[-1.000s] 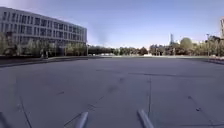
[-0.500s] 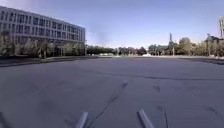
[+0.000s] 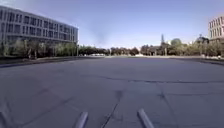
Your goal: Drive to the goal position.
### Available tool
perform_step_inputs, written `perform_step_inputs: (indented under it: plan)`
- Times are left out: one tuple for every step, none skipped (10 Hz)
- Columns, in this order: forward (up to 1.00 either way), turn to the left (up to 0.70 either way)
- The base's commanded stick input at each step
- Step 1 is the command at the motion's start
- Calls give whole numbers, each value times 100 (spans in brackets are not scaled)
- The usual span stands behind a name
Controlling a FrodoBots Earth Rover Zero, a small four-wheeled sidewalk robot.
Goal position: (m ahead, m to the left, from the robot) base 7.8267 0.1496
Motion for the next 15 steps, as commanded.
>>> perform_step_inputs:
  plan:
    - [100, 0]
    - [100, 0]
    - [100, 0]
    - [100, 0]
    - [100, 0]
    - [100, 0]
    - [100, 0]
    - [100, 0]
    - [100, 0]
    - [100, 0]
    - [100, 0]
    - [100, 0]
    - [100, 0]
    - [100, 0]
    - [100, 0]
